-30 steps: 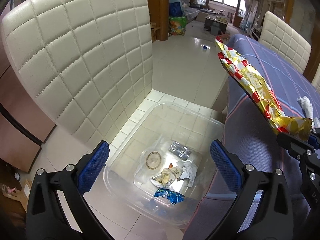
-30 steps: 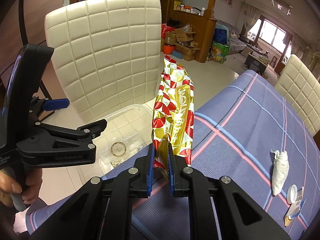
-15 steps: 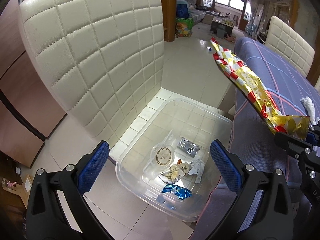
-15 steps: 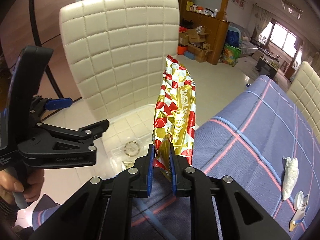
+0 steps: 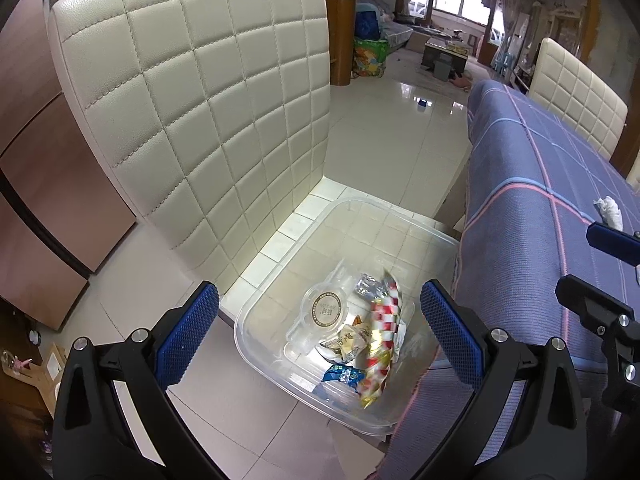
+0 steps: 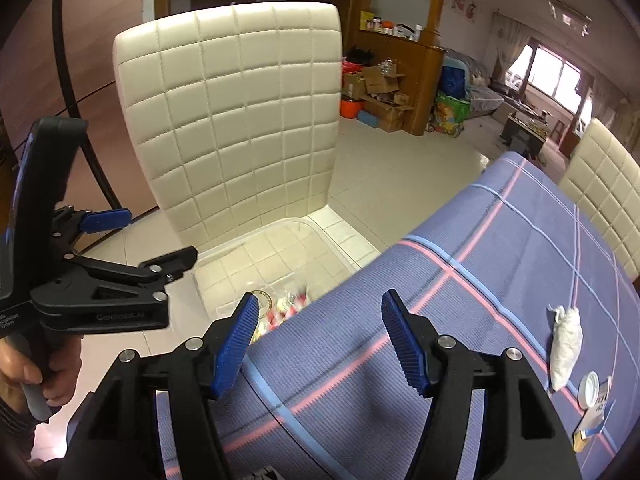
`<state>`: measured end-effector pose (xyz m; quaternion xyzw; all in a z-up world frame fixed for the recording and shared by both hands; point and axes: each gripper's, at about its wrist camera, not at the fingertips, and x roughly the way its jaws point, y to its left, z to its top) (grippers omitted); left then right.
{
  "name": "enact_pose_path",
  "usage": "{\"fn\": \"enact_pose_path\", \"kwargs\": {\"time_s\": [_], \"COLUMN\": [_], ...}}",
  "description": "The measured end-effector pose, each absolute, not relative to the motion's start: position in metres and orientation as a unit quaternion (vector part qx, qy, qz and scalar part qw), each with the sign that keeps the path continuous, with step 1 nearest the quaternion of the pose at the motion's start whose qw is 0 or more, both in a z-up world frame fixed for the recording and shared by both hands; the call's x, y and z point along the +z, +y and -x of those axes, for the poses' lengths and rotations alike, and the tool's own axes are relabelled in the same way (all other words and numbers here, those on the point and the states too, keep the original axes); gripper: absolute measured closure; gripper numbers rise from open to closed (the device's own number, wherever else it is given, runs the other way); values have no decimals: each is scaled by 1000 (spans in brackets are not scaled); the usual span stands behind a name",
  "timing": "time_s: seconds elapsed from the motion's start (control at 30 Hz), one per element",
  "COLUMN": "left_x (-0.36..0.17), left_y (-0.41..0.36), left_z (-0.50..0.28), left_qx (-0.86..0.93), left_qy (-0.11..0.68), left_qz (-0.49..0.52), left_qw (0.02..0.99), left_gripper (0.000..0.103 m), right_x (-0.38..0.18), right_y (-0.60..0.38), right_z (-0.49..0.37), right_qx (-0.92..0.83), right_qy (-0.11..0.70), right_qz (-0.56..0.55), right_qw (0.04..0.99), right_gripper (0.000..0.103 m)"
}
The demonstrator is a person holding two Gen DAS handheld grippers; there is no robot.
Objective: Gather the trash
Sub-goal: 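Move both open tools back over the tissue and carton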
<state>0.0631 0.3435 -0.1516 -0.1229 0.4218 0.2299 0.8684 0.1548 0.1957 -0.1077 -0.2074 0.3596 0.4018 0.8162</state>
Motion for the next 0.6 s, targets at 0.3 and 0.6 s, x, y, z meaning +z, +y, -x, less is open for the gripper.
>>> {"fn": "enact_pose_path", "kwargs": {"time_s": [0.3,0.6], "left_x": [-133,-112], "left_y": [308,253], "left_z": [-70,-82], "left_qx": [200,158], "left_qy": [413,405], "left_qz": [98,62], "left_qw": [883,898], "left_gripper": [4,4], "right_x": [-95,-80], "right_y": [159,96], "right_z": [-153,-153], "right_qx": [379,331], "right_qy": [355,348], "right_qz": [187,158], "right_qw": [834,863], "right_gripper": [41,41]}}
